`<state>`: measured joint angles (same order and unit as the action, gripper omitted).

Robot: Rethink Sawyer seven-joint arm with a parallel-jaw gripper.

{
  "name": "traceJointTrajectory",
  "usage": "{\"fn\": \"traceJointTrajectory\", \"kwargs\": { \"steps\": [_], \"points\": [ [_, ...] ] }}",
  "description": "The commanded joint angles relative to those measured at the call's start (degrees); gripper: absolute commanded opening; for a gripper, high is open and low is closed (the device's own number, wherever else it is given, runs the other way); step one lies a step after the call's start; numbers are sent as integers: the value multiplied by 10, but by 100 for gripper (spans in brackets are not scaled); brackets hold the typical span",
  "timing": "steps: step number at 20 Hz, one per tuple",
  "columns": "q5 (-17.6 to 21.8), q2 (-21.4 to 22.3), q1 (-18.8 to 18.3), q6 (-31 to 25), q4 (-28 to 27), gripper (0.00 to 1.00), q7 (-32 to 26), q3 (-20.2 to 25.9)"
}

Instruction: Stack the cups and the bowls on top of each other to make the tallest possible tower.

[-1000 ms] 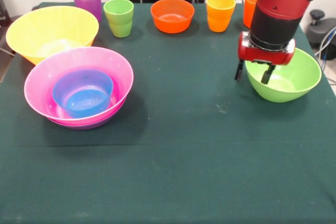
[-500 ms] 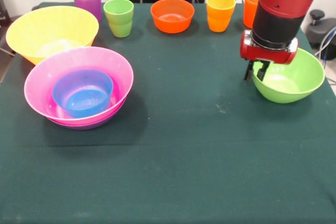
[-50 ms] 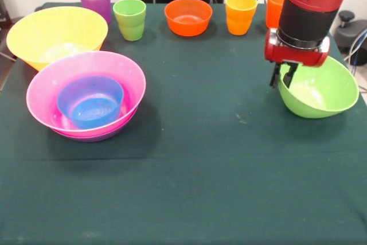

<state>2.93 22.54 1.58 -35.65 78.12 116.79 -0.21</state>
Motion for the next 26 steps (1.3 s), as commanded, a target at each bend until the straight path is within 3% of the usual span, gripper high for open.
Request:
{"fn": "traceJointTrajectory", "kwargs": {
  "steps": [1,5,7,17,26],
  "points": [
    [-9,-2,-1,70,18,0,95,13],
    [-30,11,3,104,36,0,133,4],
    [-37,41,-1,46,42,0,118,2],
    [-40,87,-20,-2,72,0,89,-42],
    [-40,107,-89,-31,67,0,30,-37]
  ]
}}
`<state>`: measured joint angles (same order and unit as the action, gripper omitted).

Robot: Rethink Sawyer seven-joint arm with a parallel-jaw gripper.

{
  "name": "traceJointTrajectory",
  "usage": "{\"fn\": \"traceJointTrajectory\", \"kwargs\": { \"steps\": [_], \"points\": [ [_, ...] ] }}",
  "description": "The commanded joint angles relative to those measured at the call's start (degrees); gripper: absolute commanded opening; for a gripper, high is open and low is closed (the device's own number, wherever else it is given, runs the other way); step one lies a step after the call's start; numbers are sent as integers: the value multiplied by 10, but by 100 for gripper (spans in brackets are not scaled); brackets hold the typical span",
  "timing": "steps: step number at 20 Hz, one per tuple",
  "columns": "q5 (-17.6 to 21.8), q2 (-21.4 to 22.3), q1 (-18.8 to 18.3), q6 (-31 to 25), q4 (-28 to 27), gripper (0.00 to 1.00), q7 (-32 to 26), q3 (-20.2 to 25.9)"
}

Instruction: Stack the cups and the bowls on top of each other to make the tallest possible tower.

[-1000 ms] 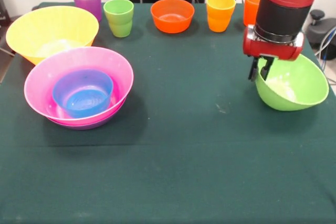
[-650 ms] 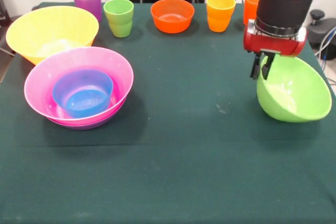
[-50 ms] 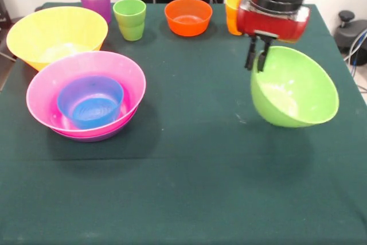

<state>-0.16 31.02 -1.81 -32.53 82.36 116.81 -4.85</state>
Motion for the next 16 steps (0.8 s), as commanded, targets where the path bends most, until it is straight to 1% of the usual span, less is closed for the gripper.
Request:
{"fn": "traceJointTrajectory", "kwargs": {
  "steps": [1,2,3,6,11,16],
  "points": [
    [-8,23,-59,-63,23,0,30,9],
    [-7,24,-62,-65,22,0,29,10],
    [-8,27,-79,-63,22,0,18,14],
    [-5,29,-93,-69,16,0,16,13],
    [-2,24,-111,-89,-9,0,17,7],
    [-15,29,-122,-94,-10,0,31,17]
  ]
}}
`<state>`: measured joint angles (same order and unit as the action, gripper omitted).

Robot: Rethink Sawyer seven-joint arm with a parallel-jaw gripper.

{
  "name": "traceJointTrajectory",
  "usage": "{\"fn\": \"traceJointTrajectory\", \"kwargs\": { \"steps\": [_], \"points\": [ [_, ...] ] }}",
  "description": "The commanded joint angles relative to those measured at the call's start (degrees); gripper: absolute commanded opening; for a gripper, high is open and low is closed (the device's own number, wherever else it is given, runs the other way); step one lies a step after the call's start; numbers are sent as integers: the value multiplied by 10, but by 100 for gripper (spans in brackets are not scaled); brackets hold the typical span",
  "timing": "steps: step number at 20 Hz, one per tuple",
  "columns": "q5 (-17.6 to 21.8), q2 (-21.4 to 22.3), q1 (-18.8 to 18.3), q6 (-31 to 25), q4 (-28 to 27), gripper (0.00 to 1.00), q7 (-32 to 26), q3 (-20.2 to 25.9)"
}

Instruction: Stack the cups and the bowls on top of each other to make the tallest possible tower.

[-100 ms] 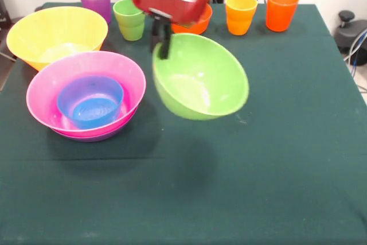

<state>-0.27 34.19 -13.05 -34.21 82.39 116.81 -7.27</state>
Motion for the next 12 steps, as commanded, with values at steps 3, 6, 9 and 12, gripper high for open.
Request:
{"fn": "traceJointTrajectory", "kwargs": {
  "steps": [3,6,9,12],
  "points": [
    [-27,4,-15,-90,-9,0,33,54],
    [-46,13,-17,-94,0,0,45,65],
    [-55,16,-12,-107,-4,0,53,63],
    [-61,17,-5,-122,-11,0,60,56]
  ]
}}
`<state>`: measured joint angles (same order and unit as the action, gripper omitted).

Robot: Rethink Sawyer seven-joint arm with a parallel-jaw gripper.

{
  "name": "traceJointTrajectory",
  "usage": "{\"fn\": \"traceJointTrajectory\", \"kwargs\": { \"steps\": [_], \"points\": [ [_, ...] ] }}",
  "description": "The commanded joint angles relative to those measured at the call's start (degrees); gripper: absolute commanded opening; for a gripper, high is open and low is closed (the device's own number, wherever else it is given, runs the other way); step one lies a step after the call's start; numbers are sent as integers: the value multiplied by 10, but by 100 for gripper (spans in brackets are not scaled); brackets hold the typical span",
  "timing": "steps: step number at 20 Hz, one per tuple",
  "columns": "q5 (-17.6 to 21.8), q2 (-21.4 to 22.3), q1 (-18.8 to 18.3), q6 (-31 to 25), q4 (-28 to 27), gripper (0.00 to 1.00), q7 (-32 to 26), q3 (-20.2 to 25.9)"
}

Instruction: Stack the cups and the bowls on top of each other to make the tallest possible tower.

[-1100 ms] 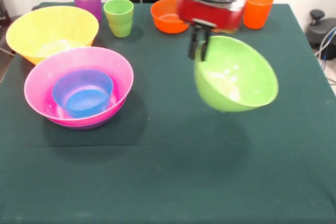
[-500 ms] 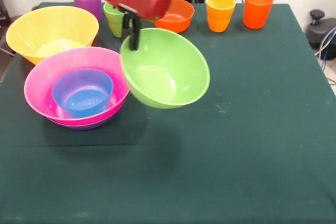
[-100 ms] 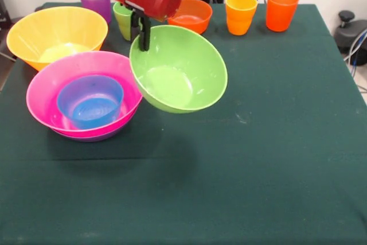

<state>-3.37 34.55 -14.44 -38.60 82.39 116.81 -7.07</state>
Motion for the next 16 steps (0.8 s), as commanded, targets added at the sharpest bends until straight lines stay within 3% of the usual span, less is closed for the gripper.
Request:
{"fn": "traceJointTrajectory", "kwargs": {
  "steps": [1,10,16],
  "points": [
    [-32,13,11,-81,-12,0,62,52],
    [-21,12,12,-59,-10,0,51,35],
    [-5,15,-14,-22,7,0,37,17]
  ]
}}
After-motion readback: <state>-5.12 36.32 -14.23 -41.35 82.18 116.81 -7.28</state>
